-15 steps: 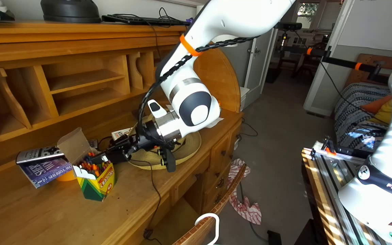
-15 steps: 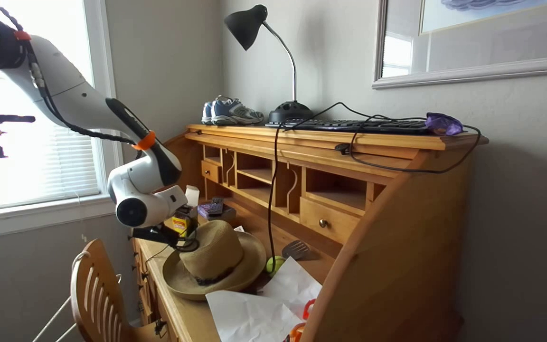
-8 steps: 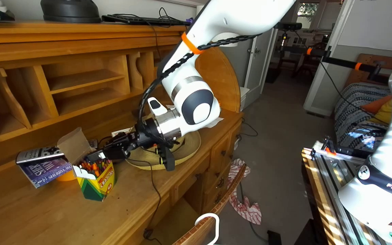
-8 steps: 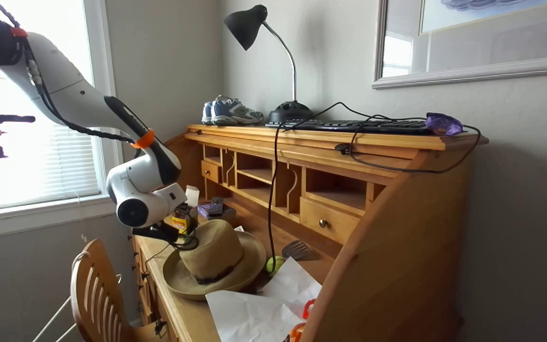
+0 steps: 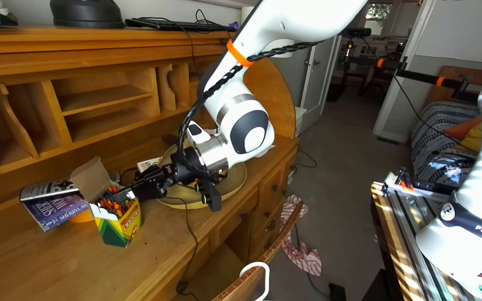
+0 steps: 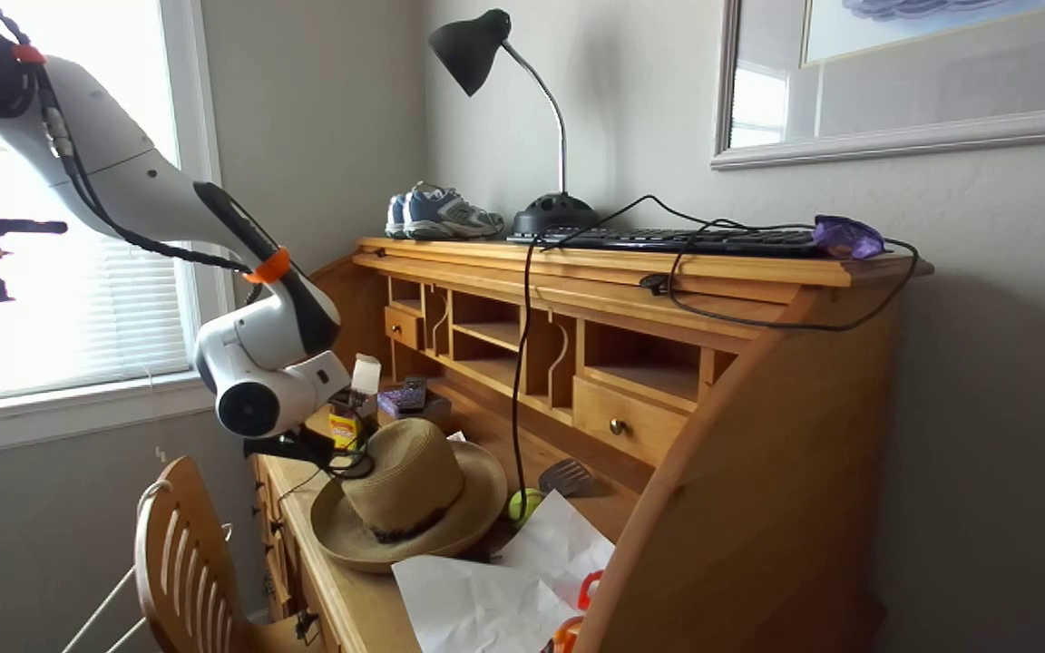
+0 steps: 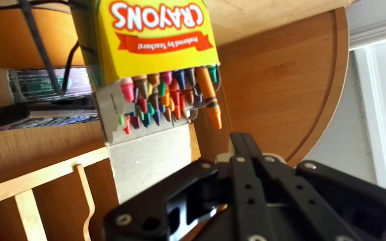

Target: Put the crayon in the crayon box

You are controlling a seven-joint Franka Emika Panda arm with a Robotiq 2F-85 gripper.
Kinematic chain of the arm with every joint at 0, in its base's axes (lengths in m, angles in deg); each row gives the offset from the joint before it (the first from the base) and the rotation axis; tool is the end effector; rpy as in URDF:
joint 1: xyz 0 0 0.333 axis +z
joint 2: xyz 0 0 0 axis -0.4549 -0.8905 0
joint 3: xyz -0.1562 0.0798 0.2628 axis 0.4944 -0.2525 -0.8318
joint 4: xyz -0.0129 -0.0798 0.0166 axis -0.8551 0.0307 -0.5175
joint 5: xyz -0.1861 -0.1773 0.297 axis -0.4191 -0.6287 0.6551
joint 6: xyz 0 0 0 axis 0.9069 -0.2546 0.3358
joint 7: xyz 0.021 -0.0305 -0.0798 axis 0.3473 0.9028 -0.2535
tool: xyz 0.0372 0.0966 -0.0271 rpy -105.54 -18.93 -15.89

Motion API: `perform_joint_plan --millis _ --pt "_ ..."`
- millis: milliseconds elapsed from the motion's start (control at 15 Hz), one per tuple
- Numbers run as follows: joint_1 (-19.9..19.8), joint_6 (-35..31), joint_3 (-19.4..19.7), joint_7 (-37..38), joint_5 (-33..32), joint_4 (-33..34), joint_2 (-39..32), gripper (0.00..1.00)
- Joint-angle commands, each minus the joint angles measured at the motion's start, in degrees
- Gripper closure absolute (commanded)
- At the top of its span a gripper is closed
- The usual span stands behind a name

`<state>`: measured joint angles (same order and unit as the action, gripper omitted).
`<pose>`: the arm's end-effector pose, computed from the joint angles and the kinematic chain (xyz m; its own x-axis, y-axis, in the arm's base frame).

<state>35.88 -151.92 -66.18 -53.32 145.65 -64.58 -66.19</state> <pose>0.5795 0.0948 0.1577 0.3263 0.0217 0.9450 0.6891 -0.6898 -0.2221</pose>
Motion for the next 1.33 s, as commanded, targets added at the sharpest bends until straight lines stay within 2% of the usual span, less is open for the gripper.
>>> perform_joint_plan --millis 0,1267 --pt "-0.7 1.3 0.0 -0.1 -0.6 -1.5 0.7 1.00" --pt "-0.8 1.5 0.0 -0.7 0.8 -0.2 -0.6 1.00"
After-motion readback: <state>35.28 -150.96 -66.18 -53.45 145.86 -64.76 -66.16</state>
